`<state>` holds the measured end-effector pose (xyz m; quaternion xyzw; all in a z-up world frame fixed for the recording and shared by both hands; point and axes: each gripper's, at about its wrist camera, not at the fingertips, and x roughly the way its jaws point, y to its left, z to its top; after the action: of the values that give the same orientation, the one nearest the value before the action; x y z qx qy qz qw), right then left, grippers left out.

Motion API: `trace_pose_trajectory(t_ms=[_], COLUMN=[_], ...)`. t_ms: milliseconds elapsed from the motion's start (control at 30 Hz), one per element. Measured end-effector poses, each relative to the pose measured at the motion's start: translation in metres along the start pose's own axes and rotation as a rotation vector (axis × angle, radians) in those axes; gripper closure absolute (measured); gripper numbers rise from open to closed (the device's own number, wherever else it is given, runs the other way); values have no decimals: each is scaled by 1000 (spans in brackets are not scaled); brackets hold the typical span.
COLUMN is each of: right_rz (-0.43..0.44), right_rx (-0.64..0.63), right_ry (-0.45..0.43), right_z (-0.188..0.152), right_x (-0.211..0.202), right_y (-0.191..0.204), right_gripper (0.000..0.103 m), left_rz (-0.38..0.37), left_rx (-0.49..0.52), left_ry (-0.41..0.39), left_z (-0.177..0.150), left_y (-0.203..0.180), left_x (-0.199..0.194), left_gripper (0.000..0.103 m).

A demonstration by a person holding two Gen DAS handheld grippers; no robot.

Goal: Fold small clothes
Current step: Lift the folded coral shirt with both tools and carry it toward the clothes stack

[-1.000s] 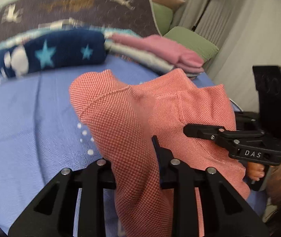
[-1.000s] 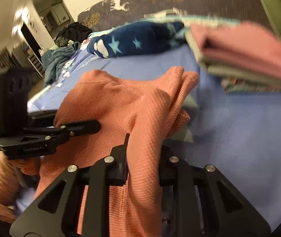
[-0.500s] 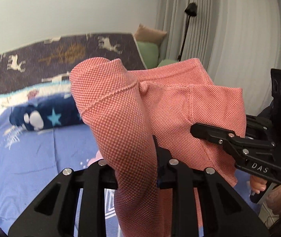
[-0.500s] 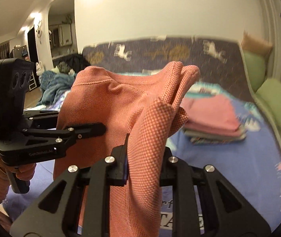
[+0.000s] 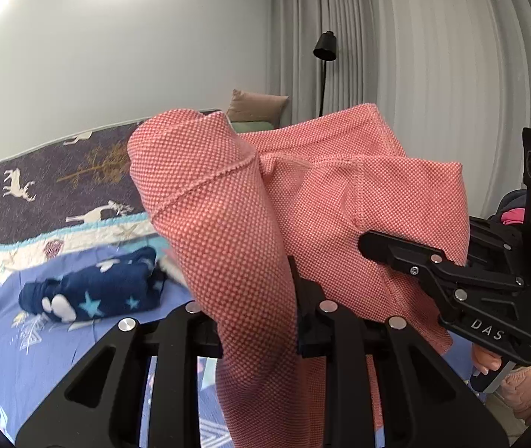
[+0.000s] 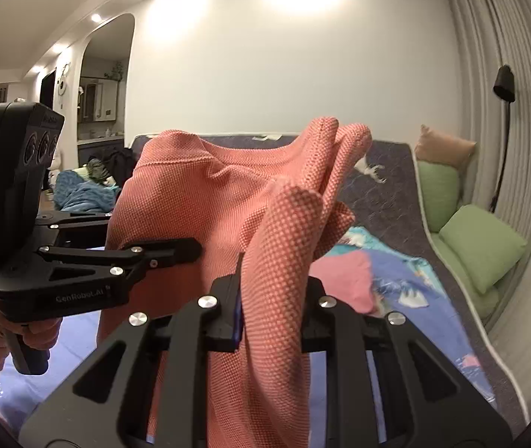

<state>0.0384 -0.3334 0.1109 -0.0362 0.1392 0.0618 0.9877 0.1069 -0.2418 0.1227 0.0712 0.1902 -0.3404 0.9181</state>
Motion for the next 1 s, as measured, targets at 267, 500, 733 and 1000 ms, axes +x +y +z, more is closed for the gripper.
trace_pose_trajectory(t_ms=[267, 500, 733, 1000], right_rz=[-53, -89, -110, -140], right_rx=[-3, -8, -26, -71], right_ry=[-3, 1, 26, 88], right_z=[30, 57, 72, 81], right_x=[22, 60, 108, 163], right_y=[-43, -68, -86, -98], right_gripper=[84, 84, 84, 84], left_rz=[32, 64, 95, 100], left_rx=[45, 45, 30, -14], left_ry=[-3, 4, 38, 74], left_z=[44, 78, 97, 106], left_y=[-8, -2, 11, 33], left_x=[42, 79, 118, 166], left_gripper=[78, 78, 78, 78])
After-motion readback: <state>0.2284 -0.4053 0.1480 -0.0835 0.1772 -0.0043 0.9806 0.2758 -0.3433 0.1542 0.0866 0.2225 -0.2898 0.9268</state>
